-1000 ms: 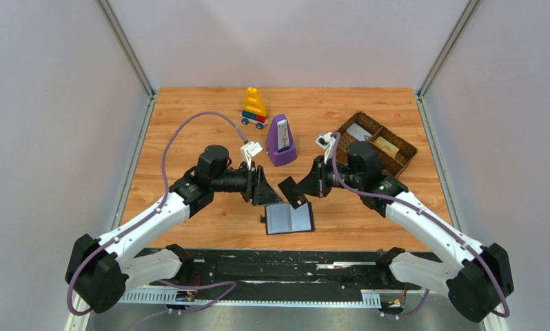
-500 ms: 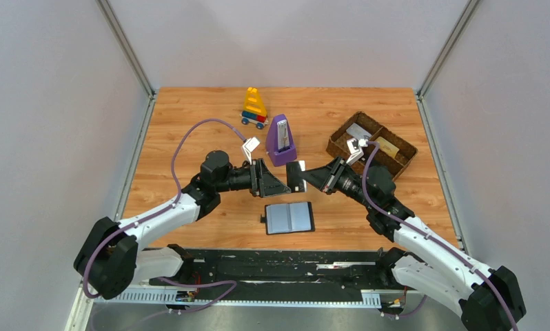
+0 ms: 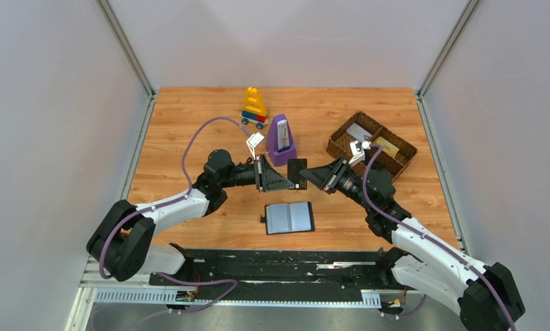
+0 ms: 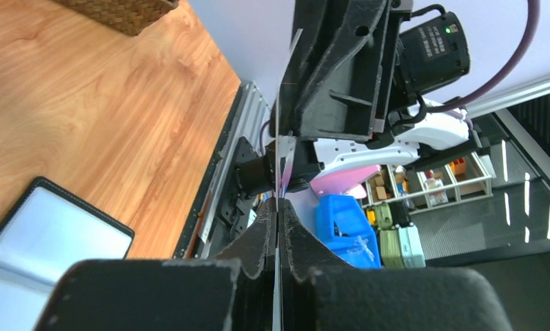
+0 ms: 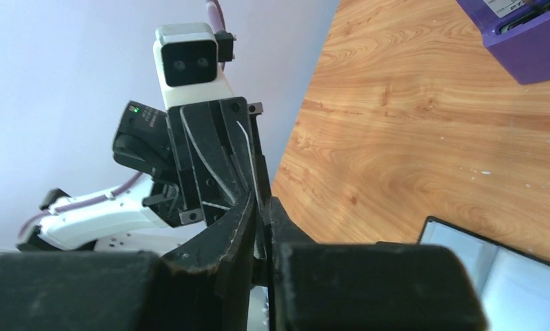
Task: Take the credit cards out of the card holder
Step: Place the credit card in the storage box.
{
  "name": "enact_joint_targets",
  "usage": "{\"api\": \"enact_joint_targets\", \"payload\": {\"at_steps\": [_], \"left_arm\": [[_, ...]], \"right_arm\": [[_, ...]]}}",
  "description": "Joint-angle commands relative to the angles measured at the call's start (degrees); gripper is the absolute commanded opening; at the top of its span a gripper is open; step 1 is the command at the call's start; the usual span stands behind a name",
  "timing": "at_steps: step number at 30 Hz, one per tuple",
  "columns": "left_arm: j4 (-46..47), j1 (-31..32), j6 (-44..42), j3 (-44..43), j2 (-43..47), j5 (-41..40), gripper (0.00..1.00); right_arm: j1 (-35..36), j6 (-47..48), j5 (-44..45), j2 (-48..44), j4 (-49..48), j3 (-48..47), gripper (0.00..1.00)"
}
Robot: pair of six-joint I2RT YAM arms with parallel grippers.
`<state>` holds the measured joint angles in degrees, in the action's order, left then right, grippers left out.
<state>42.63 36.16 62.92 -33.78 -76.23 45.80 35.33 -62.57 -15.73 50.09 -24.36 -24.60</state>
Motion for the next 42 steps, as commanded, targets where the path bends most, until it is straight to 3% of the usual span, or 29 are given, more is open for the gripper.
{"api": "enact_joint_targets", "payload": {"at_steps": [1, 5, 9, 14, 19, 28, 42], "left_arm": [[5.1, -0.1, 0.6, 0.0, -0.4, 0.8, 0.00], [-3.8, -0.2, -4.1, -0.7, 2.1, 2.2, 0.00], [-19.2, -0.2, -13.4, -3.3, 5.4, 4.7, 0.00], [-34.2, -0.2, -23.1, -6.3, 9.3, 8.2, 0.00], [-41.9, -0.2, -28.7, -8.3, 10.1, 11.8, 0.00], [-44.4, -0.2, -30.0, -9.1, 9.3, 13.5, 0.00], [-44.9, -0.2, -30.0, -9.1, 8.5, 13.5, 0.00]], "right_arm": [[0.2, 6.2, -8.2, 0.4, -0.6, -2.4, 0.18], [-2.6, 20.4, -16.7, 0.9, 12.5, -8.1, 0.35], [-6.3, 32.8, -25.0, 1.6, 28.1, -14.9, 0.44], [-10.4, 41.7, -32.6, 2.4, 36.8, -21.1, 0.52], [-11.3, 47.9, -38.6, 9.0, 44.1, -27.9, 0.51], [-11.1, 50.6, -47.0, 18.0, 43.9, -30.9, 0.43], [-8.5, 50.6, -48.9, 22.4, 41.3, -31.5, 0.34]]}}
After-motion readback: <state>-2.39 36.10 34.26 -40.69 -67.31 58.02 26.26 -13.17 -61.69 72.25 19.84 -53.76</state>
